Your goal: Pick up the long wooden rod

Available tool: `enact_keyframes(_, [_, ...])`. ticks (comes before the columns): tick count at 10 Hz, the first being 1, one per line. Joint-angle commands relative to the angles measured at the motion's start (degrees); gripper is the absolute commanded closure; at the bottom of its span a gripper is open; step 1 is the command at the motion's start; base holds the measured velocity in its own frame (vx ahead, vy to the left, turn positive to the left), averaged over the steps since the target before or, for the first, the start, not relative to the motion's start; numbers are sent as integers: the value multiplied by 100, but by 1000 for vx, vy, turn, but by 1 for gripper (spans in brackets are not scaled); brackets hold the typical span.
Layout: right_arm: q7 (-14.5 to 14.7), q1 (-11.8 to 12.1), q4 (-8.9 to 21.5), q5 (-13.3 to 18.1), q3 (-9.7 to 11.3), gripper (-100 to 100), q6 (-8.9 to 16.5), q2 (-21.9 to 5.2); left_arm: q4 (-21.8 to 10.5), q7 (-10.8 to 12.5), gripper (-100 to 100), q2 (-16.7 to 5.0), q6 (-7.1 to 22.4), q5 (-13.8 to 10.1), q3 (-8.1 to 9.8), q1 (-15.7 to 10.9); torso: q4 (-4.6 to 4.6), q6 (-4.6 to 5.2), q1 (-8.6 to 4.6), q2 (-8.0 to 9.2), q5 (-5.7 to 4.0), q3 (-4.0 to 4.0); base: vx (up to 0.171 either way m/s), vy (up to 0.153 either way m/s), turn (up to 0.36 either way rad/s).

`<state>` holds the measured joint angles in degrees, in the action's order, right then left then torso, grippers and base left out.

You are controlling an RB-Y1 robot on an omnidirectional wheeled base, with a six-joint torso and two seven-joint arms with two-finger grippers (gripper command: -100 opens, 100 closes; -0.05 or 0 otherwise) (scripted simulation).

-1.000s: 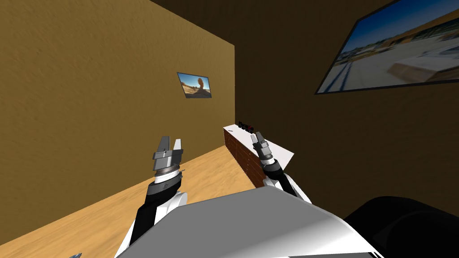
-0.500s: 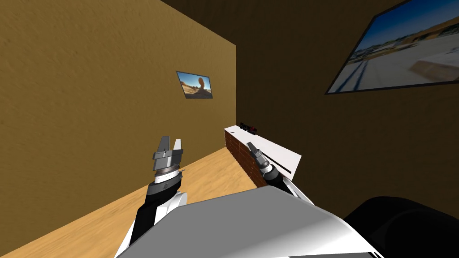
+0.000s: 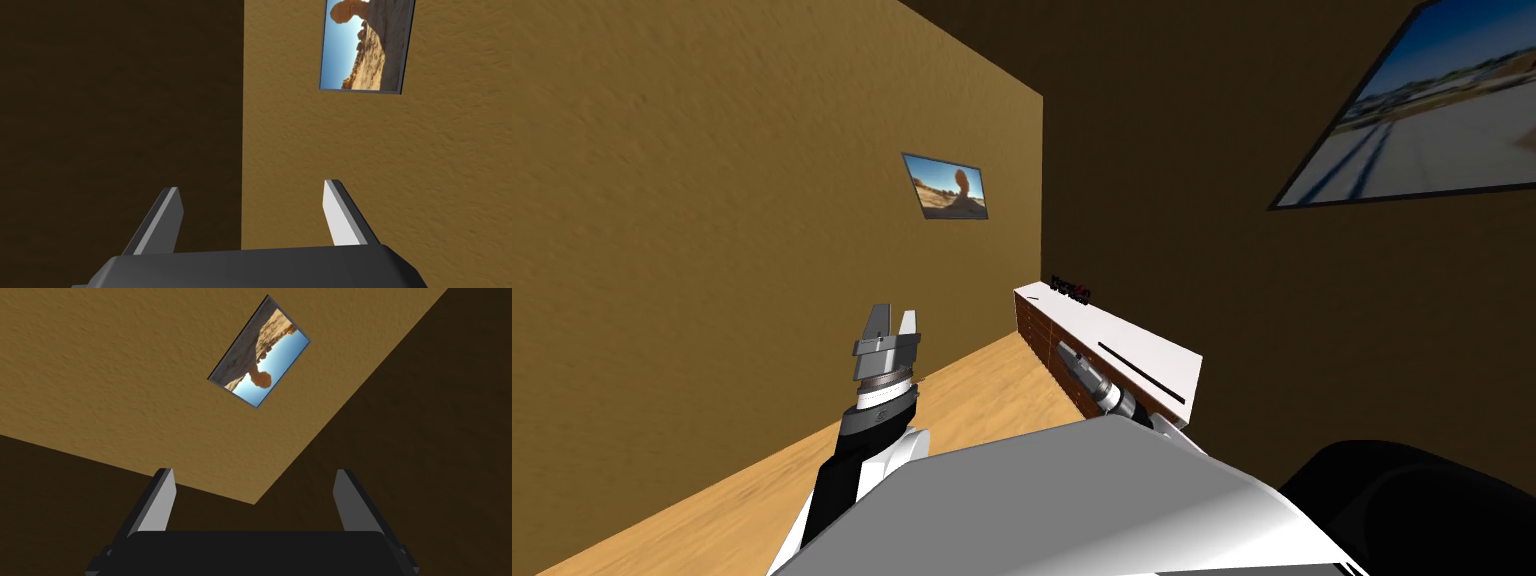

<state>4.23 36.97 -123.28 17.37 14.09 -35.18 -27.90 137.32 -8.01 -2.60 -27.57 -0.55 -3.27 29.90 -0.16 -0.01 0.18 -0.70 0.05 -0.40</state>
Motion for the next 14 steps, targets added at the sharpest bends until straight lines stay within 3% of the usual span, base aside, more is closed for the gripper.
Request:
enact_keyframes(1, [-26,95,186,84,-15,-100,-85,-195,0,0,0,0,0,0,0,0,0,0,0,0,0,0,160,70,-5])
enact_keyframes(3, [-58,415,600,450,56,-100,-70,-587,0,0,0,0,0,0,0,0,0,0,7,4,2,1,175,80,3])
enact_keyframes(4, [-58,438,600,464,56,-100,-70,-663,0,0,0,0,0,0,0,0,-1,-1,3,-5,1,-3,141,42,5])
enact_keyframes(6, [-76,765,1035,805,110,-100,-16,-1103,0,0,0,0,0,0,0,0,1,0,-11,7,-2,4,166,52,21])
enact_keyframes(7, [-76,822,1063,847,110,-100,-16,-1131,0,0,0,0,0,0,0,0,0,0,-2,2,0,0,134,44,-1])
enact_keyframes(8, [-81,1025,1306,1037,131,-100,23,-1359,0,0,0,0,0,0,0,-1,2,-1,-6,12,0,5,134,29,19])
enact_keyframes(9, [-81,1025,1306,1037,131,-100,23,-1363,0,0,0,0,0,0,0,-1,3,-1,-13,14,-2,7,121,13,13])
enact_keyframes(11, [-81,1378,1749,1408,168,-100,120,-1764,0,0,0,0,0,0,0,-1,4,0,-14,20,-2,10,153,39,32])
enact_keyframes(12, [-81,1444,1797,1408,168,-100,120,-1821,0,0,0,0,0,0,0,0,1,0,-7,7,-1,3,150,43,11])
enact_keyframes(13, [-77,1656,1979,1588,184,-100,177,-2046,0,0,0,0,0,0,0,0,1,0,-8,11,0,5,147,30,36])
enact_keyframes(14, [-77,1656,2043,1588,184,-100,177,-2048,0,0,0,0,0,0,0,-1,2,-1,-12,12,-2,6,110,12,10])
